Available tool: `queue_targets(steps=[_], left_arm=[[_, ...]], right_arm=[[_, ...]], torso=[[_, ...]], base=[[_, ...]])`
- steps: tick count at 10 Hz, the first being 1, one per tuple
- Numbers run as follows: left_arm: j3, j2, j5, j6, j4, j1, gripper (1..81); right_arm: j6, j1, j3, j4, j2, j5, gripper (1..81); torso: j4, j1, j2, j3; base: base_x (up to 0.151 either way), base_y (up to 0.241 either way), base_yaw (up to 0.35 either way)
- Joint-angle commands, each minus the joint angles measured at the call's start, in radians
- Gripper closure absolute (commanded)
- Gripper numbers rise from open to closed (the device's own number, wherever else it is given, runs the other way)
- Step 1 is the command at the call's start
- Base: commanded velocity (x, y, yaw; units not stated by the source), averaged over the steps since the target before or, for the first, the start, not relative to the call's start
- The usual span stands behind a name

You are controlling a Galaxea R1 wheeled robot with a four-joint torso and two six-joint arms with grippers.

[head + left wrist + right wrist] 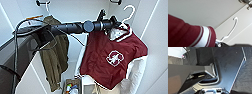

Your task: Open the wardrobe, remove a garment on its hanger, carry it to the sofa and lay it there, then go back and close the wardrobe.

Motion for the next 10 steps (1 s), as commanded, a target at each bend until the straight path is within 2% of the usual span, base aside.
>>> queue_targets(steps=[1,5,6,8,10], left_arm=[[-0.002,-0.008,-0.081,0.011,0.029,-0.208,81.1],[0.013,-0.016,-0.086,0.011,0.029,-0.182,81.1],[0.041,-0.027,-0.089,0.011,0.029,-0.176,81.1],[0.109,-0.059,-0.138,0.022,0.031,-0.161,81.1],[0.153,-0.077,-0.140,0.023,0.040,-0.142,81.1]], right_arm=[[-0.005,0.021,0.008,0.004,0.008,-0.063,1.0],[-0.005,0.021,0.008,0.006,0.008,-0.062,1.0],[-0.005,0.021,0.008,0.006,0.006,-0.062,1.0],[-0.005,0.019,0.009,0.006,0.006,-0.062,1.0],[-0.005,0.021,0.009,0.004,0.006,-0.062,1.0]], torso=[[0.000,0.000,0.000,0.000],[0.000,0.000,0.000,0.000],[0.000,0.000,0.000,0.000],[0.000,0.000,0.000,0.000],[0.000,0.000,0.000,0.000]], base=[[-0.092,0.000,0.000],[-0.107,0.000,0.000],[-0.110,0.000,0.000],[-0.110,0.000,0.000],[-0.110,0.000,0.000]])
